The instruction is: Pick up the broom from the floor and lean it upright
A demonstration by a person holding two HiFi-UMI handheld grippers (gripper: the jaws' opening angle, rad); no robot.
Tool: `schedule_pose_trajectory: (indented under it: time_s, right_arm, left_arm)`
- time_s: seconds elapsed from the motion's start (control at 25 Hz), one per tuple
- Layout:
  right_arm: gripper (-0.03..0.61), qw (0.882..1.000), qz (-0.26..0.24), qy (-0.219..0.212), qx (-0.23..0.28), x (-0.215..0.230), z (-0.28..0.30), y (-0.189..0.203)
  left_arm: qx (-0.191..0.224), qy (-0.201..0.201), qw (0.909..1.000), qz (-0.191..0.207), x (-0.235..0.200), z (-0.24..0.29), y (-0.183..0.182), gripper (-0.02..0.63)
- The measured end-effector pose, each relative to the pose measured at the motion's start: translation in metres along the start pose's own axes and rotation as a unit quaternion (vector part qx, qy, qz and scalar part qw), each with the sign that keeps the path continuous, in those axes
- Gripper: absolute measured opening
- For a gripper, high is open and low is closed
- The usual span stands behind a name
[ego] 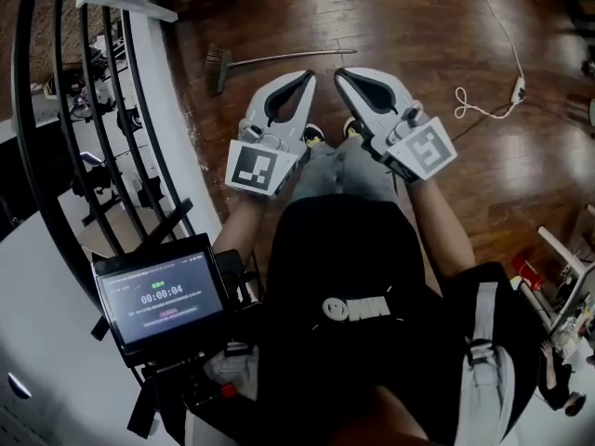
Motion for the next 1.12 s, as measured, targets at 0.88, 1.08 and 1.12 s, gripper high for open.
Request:
schedule_pose_trajectory:
  time_s: [0.88, 1.08, 1.12]
  right_arm:
    - [0.002, 0.996, 0.010, -0.053, -0.077, 0.114, 0.078, 0.035]
    - [0.002, 0.980, 0.009, -0.034, -0.198, 0.202, 0.113, 0.177]
    - [0.002, 0.976, 0.008, -0.034, -0.213, 0.217, 0.122, 0.210]
  left_arm:
    - [-0.146, 0.012, 0.9806, 0.131, -0.094, 0.103, 0.100, 0.018]
    - [-0.173, 0.019, 0.9825, 0.066, -0.148, 0.167, 0.212, 0.018]
    - [-0.179, 0.016, 0.9822, 0.055, -0.161, 0.176, 0.240, 0.017]
Point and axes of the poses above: the fingertips, and each gripper's own axes: z forward along the fingers, x to its right, y out of its underside, the point moved 1 cm from there along -z, backward along the fingers, and after that the axes turned 14 degrees about -y, right-handed, at the moved point
